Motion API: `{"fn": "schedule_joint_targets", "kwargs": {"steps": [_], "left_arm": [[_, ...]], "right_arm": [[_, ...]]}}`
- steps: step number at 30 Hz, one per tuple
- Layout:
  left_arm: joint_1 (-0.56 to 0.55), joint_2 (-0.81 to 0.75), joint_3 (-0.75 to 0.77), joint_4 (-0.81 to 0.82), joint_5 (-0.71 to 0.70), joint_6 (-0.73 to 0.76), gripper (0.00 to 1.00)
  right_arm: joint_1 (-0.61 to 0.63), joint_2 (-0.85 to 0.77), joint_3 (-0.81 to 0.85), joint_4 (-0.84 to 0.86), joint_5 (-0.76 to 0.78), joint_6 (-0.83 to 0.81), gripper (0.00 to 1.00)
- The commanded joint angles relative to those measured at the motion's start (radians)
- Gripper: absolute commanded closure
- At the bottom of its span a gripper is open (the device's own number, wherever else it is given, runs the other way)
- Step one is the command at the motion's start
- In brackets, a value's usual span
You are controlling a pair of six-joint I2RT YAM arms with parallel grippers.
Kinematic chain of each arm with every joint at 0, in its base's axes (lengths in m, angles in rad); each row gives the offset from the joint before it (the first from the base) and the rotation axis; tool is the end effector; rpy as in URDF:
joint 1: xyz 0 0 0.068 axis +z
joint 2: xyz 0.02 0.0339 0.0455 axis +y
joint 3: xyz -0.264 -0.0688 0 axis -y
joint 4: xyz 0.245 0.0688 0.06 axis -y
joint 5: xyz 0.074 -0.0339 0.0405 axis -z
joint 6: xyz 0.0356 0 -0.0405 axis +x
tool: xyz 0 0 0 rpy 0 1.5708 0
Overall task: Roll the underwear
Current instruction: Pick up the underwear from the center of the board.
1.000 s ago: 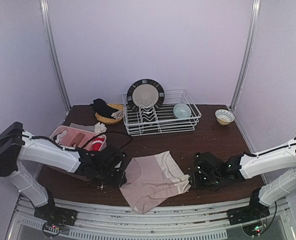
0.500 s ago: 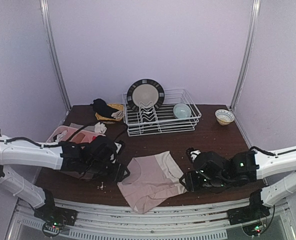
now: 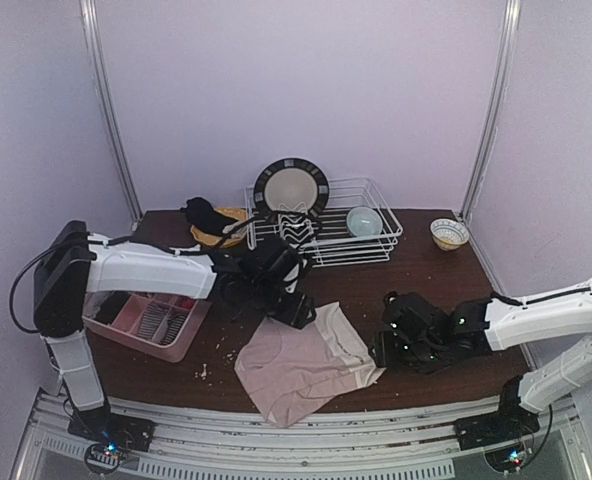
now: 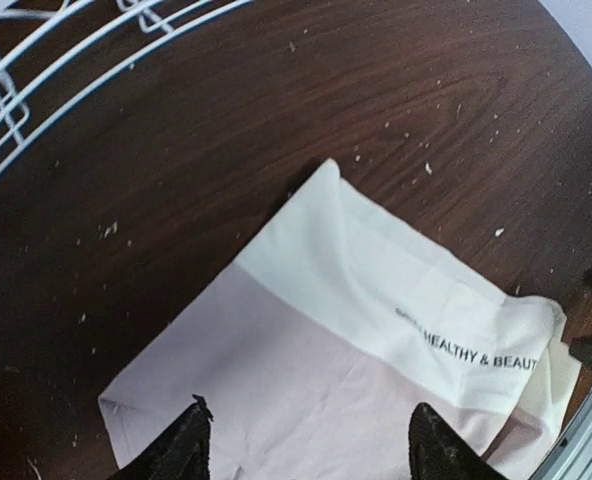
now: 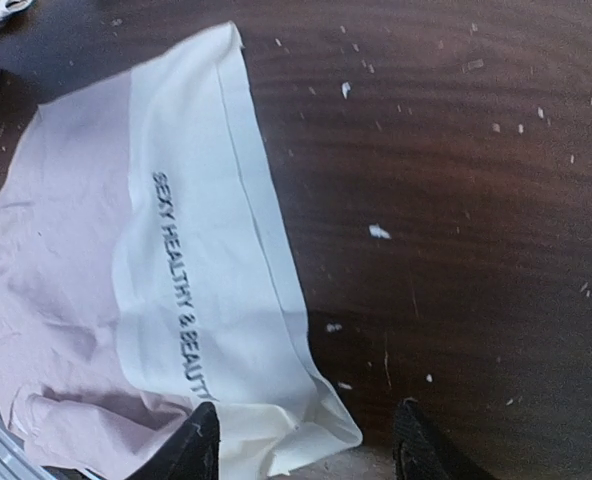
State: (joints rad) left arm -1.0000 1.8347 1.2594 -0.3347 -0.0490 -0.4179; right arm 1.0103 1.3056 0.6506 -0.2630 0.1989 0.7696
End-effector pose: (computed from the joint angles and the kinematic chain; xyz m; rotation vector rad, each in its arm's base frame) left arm 0.2145 -0.3309 0.1989 0.7139 2.4583 -0.5239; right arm 0.1377 0.2061 0.1801 -0.2193 2.5269 0.5076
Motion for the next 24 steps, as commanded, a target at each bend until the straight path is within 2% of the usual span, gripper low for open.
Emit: {"fn": "schedule_joint_targets", "kwargs": {"steps": [1,10,12,15,19,21,24], "left_arm": [[0.013,0.087,0.133,-0.047,-0.013,0.086,0.35],[0.053,0.246,0.296,-0.07,0.07,0.1,0.34],[0.053,0.287,0.339,-0.09,0.09,0.107,0.34],[0.054,0.357,0.408,-0.13,0.107,0.122,0.33],[0.054,0.44,0.501,-0.186,0.124,0.143,0.33],[0.053,0.465,0.529,-0.193,0.131,0.153,0.32],[0.052,0.503,0.578,-0.218,0.129,0.164,0.31]], "right_arm": [[-0.006,-0.037,-0.083,0.033,-0.087,0.076,0.42],[-0.027,0.005,-0.103,0.111,-0.2,0.094,0.45],[-0.031,0.021,-0.107,0.124,-0.213,0.1,0.53],[-0.031,0.023,-0.113,0.111,-0.216,0.103,0.76],[-0.032,-0.018,-0.131,0.078,-0.203,0.085,0.94],[-0.032,-0.041,-0.135,0.06,-0.199,0.079,1.0],[-0.03,-0.071,-0.137,0.035,-0.198,0.069,1.0]]}}
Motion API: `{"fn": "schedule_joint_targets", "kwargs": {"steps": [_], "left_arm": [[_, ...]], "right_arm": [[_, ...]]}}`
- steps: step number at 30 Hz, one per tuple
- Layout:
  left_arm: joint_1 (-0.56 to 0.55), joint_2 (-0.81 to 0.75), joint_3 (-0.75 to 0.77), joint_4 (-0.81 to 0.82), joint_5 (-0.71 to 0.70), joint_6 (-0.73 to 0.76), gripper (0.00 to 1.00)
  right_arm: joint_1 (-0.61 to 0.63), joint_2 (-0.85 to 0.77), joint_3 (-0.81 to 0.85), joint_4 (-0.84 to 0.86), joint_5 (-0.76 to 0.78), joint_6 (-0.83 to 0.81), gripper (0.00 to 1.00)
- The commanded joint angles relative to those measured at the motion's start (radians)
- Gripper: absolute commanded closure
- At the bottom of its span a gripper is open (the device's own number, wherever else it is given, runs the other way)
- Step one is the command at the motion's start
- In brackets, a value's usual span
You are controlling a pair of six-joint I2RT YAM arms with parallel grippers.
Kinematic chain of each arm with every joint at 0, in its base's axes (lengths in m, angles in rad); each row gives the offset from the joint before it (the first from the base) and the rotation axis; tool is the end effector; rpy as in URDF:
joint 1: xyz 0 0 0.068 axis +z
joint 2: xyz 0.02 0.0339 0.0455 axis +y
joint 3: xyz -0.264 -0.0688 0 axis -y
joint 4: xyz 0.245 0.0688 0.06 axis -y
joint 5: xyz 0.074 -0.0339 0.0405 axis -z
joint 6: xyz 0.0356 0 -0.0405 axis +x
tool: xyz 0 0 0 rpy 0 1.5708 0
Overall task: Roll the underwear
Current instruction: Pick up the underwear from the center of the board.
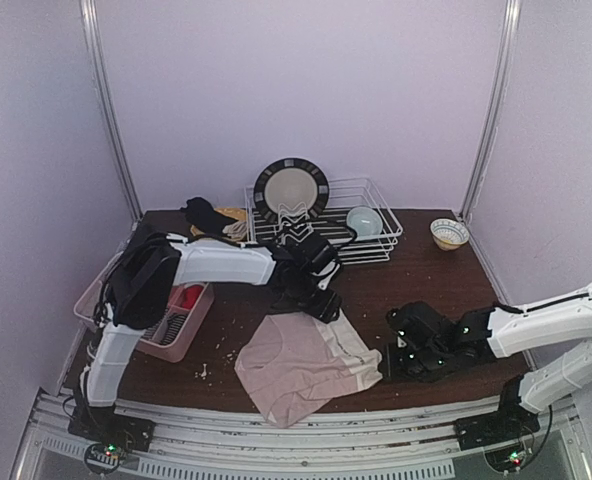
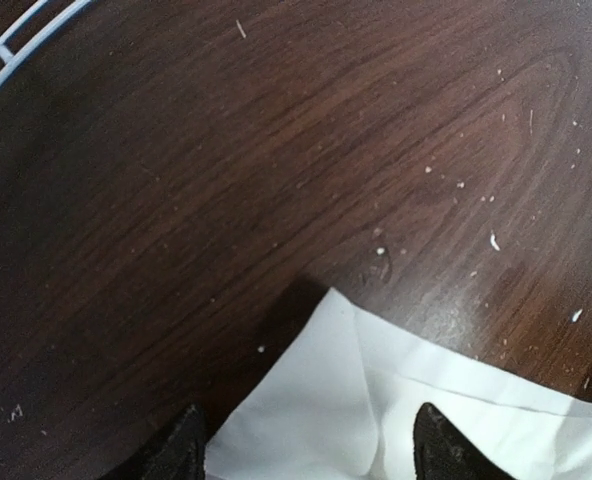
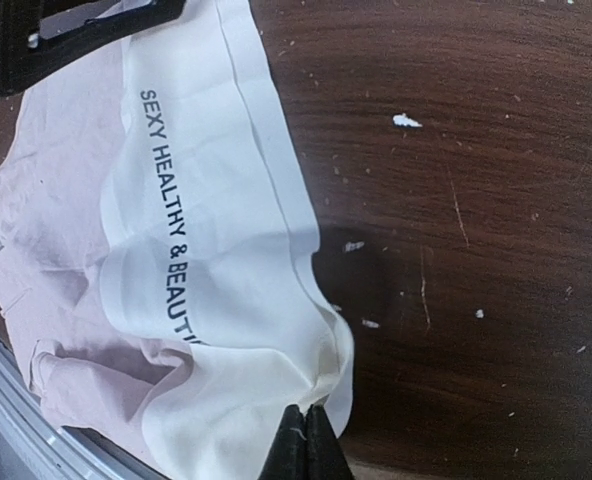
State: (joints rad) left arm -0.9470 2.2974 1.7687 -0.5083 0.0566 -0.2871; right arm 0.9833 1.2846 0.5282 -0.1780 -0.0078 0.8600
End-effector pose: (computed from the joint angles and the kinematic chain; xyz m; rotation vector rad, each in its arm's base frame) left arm 0.2863 -0.4013 0.1447 0.8934 2.5442 -0.4889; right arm 0.1272 0.1916 0.1541 -0.1682 2.6696 0.7082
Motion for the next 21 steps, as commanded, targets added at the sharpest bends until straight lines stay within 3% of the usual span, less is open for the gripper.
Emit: {"fn": "schedule_joint_targets", "kwargs": {"steps": [1,4,7,12,16,21], "left_arm": [[-0.001,0.051,0.082,-0.05,0.022,0.038,0.31],[-0.001,0.086,0.122,-0.074,0.004,0.048,0.34],[-0.002,0.108,0.138,-0.073,0.0,0.055,0.47],[-0.003,0.1,0.128,-0.039,0.033,0.056,1.0],[-0.003,-0.001,0.052,0.025,-0.013,0.042,1.0],[-0.003,-0.295,-0.191,0.211,-0.065,0.019,1.0]], "right_arm": [[-0.003,-0.056,-0.017,-0.051,0.009,-0.025,1.0],[-0.002,-0.065,-0.012,-0.06,0.006,-0.038,1.0],[0.004,-0.076,-0.009,-0.059,0.004,-0.053,1.0],[0.021,-0.131,0.001,-0.053,0.002,-0.097,1.0],[0.031,-0.211,0.042,-0.103,0.009,-0.16,1.0],[0.038,-0.358,0.099,-0.196,0.022,-0.249,1.0]]}}
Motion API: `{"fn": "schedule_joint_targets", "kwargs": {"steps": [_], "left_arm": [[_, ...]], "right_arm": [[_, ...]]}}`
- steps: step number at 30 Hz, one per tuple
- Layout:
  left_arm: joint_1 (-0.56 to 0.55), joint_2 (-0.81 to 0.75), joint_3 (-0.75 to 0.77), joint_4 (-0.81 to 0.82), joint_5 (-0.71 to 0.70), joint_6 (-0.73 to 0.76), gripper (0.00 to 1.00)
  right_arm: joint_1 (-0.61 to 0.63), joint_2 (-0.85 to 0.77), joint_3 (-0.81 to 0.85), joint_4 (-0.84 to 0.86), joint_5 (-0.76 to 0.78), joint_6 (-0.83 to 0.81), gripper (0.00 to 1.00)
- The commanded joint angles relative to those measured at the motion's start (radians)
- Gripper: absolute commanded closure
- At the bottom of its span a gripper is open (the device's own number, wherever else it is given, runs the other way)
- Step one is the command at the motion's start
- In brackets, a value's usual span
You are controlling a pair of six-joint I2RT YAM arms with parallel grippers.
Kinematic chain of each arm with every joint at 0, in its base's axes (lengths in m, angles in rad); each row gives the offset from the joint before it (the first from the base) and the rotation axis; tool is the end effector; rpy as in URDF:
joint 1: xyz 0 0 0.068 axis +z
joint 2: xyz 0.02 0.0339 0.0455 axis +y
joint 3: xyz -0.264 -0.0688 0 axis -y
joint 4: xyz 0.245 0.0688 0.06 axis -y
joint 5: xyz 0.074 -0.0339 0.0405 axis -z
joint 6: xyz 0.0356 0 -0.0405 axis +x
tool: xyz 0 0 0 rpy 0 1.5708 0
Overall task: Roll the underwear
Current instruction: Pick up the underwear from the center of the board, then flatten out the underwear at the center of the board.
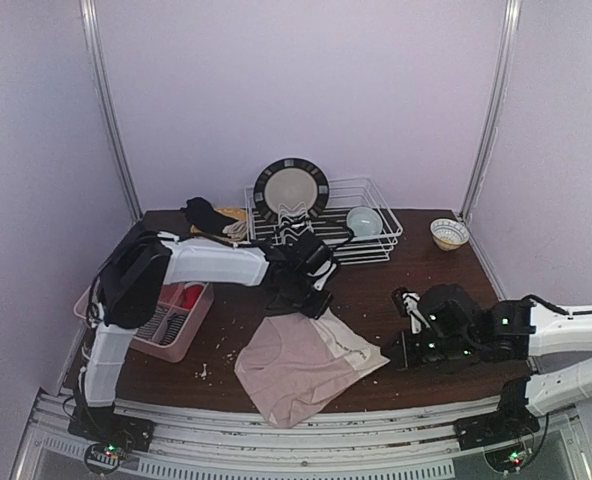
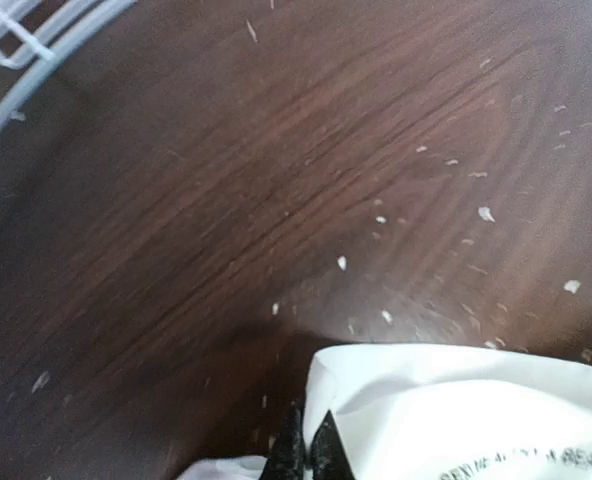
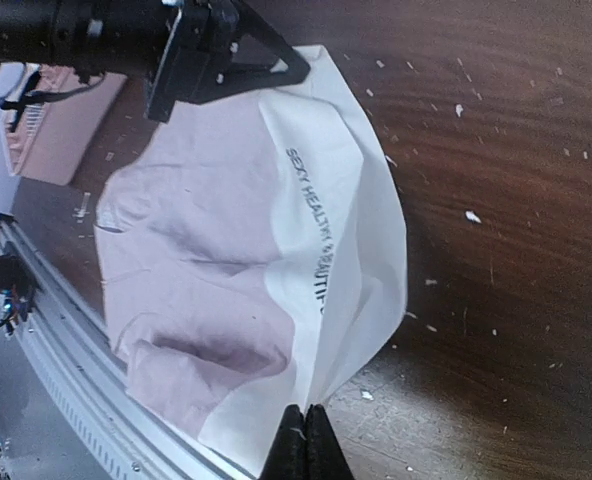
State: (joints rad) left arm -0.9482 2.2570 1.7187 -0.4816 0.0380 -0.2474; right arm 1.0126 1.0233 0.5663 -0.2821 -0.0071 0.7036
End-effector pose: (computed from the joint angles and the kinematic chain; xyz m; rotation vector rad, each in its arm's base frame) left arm 0.2822 -0.3954 0.1503 0.9296 2.5017 -0.4664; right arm 0.1110 0.1782 0.2108 -0.3848 2.4456 0.8329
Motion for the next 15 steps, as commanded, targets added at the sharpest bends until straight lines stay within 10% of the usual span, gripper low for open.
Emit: {"fn": "schedule_joint_targets", "kwargs": {"steps": [1,15], "left_arm": [[-0.003,-0.322,-0.187,0.212,-0.055,-0.03,1.0],[-0.284,-0.942,-0.488,0.017,-0.394,-0.138,1.0]], "right_arm": [[0.009,-0.131,0.071,-0.11,0.023,-0.106,1.0],[0.261,-0.232,0.246,-0.359,0.071,-0.161,1.0]]}}
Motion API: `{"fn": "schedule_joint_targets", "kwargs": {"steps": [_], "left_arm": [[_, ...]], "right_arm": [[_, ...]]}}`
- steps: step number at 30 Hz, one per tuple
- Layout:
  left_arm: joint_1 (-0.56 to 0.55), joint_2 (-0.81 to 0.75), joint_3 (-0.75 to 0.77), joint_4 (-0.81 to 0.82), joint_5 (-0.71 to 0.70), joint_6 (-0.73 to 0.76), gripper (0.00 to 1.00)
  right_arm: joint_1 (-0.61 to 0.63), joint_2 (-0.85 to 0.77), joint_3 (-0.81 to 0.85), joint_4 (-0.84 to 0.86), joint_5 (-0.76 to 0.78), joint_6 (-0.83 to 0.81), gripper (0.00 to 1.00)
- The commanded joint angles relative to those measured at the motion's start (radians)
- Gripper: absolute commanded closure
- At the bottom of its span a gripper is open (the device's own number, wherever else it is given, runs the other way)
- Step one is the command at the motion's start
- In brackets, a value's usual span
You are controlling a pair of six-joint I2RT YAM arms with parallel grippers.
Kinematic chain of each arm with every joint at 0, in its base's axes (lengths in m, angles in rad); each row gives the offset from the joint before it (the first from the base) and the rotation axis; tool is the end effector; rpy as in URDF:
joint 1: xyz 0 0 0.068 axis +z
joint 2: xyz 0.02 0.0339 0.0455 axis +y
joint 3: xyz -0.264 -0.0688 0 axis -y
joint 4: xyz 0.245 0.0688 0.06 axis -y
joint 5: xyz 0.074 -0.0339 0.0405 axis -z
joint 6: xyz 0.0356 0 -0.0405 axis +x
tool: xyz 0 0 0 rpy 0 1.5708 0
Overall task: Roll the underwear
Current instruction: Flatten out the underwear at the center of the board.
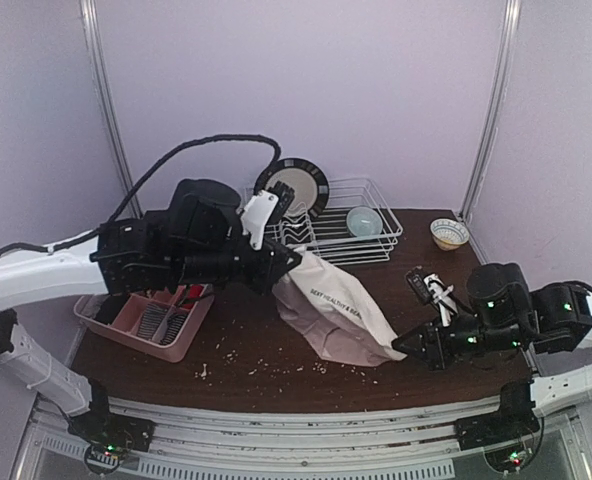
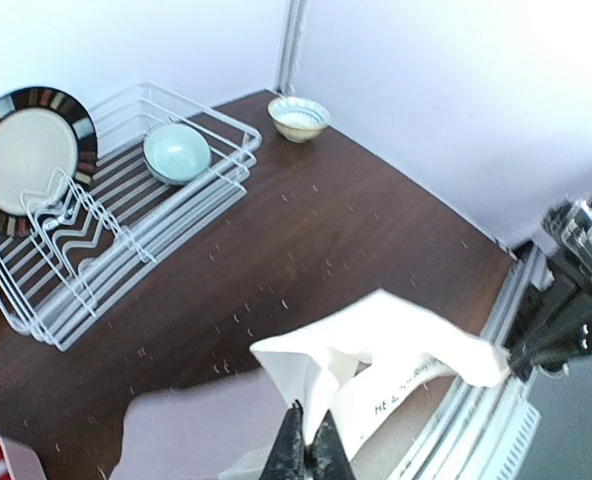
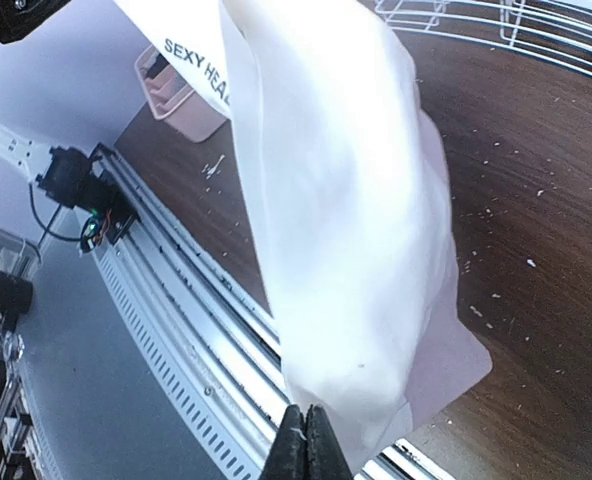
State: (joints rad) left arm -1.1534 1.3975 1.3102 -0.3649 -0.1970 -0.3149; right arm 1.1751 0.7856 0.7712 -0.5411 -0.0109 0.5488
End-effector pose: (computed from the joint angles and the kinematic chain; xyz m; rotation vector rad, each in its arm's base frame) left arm 0.1368 -0.2913 0.3644 0.7319 1.9594 -0.7224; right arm 0.0661 0.1592 0.2989 -0.7167 2.1907 0.9815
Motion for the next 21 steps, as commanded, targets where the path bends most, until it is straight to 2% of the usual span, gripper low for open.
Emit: {"fn": "schedule_joint_targets", "kwargs": {"steps": [1,6,11,13,16,18,21], "left_arm": [[-0.105,-0.114,-0.096,-0.12,-0.187,-0.095,1.0],[-0.223,-0.241,-0.133,-0.253,-0.335,-0.21,1.0],[-0.226,-0.243,-0.13,-0.251,-0.402,-0.191,1.0],[-0.179,-0.181,-0.1,-0.246,-0.386,-0.17,1.0],[-0.051,-0.046,-0.059,-0.237,-0.24,-0.18,1.0],[0.003,0.046,-0.055,-0.184,-0.195,-0.179,1.0],[0.09,0.183,-0.059,-0.044,-0.099,-0.163,1.0]], "right_arm": [[0.129,0.008,0.046,-0.096,0.092,0.001,1.0],[0.231,0.034,0.086,-0.078,0.162,0.01,1.0],[0.214,0.081,0.135,-0.131,0.361,0.023,1.0],[0.147,0.096,0.123,-0.118,0.355,0.023,1.0],[-0.025,0.11,0.062,-0.062,0.264,0.028,1.0],[-0.173,0.12,0.009,-0.01,0.22,0.042,1.0],[-0.307,0.14,-0.087,0.091,0.172,0.061,1.0]]}}
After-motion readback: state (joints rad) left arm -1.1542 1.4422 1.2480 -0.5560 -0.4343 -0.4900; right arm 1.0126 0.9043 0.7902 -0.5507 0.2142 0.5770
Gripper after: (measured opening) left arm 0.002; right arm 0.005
